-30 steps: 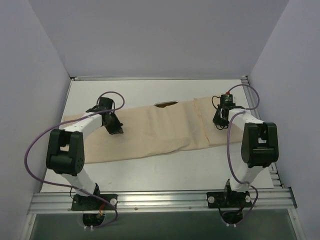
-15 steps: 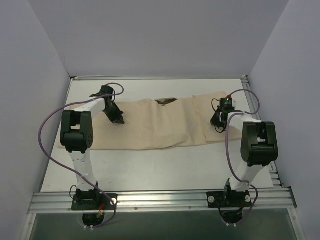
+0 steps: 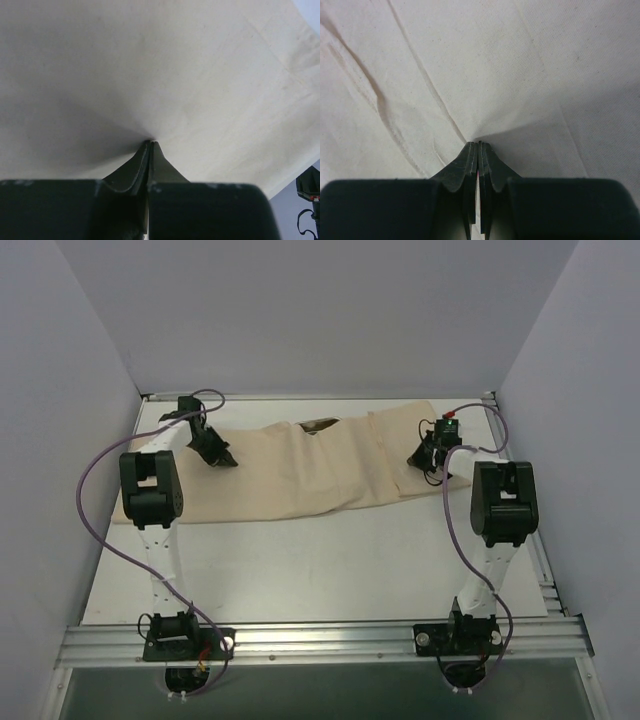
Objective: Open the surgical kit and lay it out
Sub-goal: Open the surgical kit at the center of the board.
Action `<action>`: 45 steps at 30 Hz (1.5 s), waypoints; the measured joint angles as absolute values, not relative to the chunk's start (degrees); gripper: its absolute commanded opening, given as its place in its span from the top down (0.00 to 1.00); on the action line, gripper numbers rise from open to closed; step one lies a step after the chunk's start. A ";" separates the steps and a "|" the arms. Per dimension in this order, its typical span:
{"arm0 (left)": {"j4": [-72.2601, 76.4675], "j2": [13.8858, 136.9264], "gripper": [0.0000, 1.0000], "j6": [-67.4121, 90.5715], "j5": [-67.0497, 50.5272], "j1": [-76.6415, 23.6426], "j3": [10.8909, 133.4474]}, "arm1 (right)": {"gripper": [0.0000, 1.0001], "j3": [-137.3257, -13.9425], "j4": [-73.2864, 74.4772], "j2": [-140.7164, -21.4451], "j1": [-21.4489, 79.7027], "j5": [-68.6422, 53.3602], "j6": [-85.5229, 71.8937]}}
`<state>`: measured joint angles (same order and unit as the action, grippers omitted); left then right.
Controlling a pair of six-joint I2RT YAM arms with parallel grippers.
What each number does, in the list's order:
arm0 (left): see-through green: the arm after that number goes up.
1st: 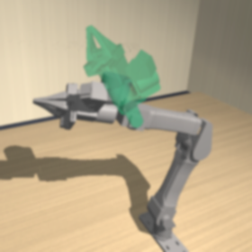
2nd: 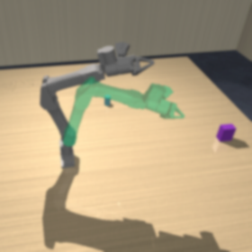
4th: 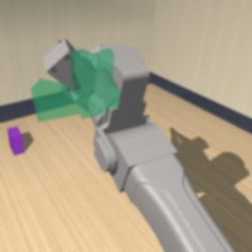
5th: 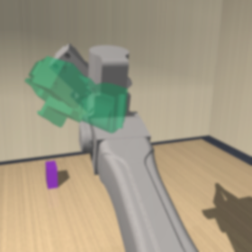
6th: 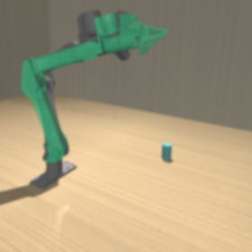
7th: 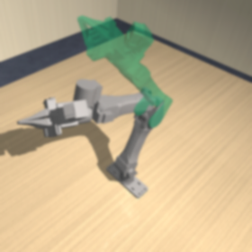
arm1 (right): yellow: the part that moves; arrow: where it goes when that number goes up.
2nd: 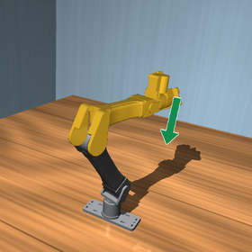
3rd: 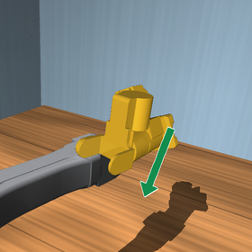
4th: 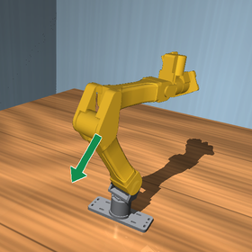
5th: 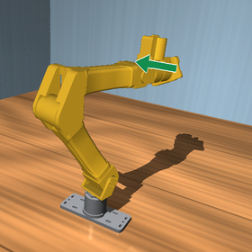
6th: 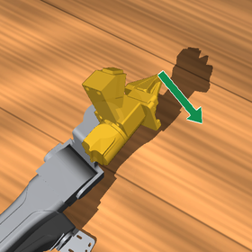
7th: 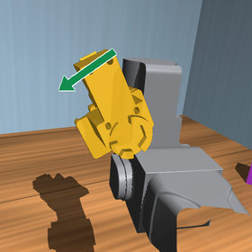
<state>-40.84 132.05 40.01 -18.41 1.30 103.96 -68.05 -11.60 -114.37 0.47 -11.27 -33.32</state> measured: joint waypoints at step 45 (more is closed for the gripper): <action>-29.43 112.64 0.52 39.51 -15.00 -7.51 81.43 | 0.34 -77.10 11.31 -110.80 17.19 12.08 -15.05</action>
